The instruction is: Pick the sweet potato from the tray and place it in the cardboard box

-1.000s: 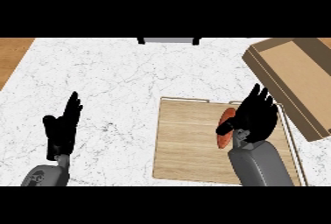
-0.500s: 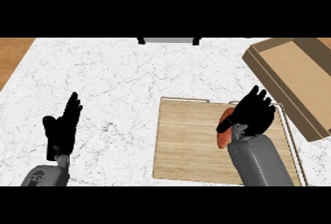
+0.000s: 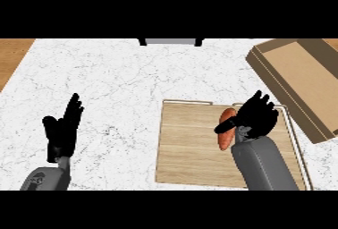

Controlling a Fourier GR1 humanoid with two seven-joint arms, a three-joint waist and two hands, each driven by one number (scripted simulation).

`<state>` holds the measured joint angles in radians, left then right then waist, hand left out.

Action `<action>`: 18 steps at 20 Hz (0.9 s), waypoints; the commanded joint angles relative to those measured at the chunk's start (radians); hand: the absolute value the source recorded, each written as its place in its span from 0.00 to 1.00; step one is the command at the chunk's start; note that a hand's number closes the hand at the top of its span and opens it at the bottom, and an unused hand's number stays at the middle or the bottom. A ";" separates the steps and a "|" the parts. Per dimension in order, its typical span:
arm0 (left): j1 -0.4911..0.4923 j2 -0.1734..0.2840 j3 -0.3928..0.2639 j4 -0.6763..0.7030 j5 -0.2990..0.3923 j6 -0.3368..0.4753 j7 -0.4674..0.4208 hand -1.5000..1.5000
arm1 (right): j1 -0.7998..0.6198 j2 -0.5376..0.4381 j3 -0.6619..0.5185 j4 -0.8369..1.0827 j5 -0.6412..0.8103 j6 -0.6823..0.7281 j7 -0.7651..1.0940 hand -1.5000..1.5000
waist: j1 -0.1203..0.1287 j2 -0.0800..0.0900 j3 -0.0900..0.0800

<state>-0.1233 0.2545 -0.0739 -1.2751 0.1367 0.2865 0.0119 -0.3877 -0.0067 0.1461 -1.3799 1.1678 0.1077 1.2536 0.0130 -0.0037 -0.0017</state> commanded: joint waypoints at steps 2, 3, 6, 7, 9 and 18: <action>0.020 -0.013 -0.016 -0.044 -0.017 0.019 0.022 0.50 | 0.004 0.006 0.016 0.030 -0.002 0.003 0.234 0.00 | 0.000 0.000 0.001; -0.014 0.006 0.017 0.003 0.006 -0.012 0.008 0.50 | -0.061 0.006 -0.007 0.083 -0.008 -0.006 0.234 0.00 | 0.003 0.005 0.001; 0.038 -0.026 0.006 0.025 -0.001 -0.009 -0.052 0.50 | -0.026 0.006 0.006 0.051 -0.017 0.001 0.234 0.00 | -0.004 0.003 0.000; 0.008 0.012 0.024 -0.004 0.000 -0.015 -0.018 0.50 | -0.017 0.006 0.031 0.094 -0.024 -0.074 0.234 0.00 | 0.004 0.004 0.001; 0.047 -0.029 -0.006 -0.013 -0.011 -0.004 -0.036 0.50 | -0.055 0.006 0.001 0.114 -0.024 -0.055 0.234 0.00 | 0.003 0.005 0.001; -0.017 0.003 0.040 0.026 -0.006 -0.017 0.002 0.50 | -0.010 0.006 0.049 0.097 -0.036 -0.103 0.234 0.00 | -0.007 0.004 0.001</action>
<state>-0.1099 0.2403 -0.0594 -1.2785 0.1208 0.2852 0.0024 -0.4031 -0.0072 0.1517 -1.2892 1.1451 0.0535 1.2529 0.0098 -0.0020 -0.0010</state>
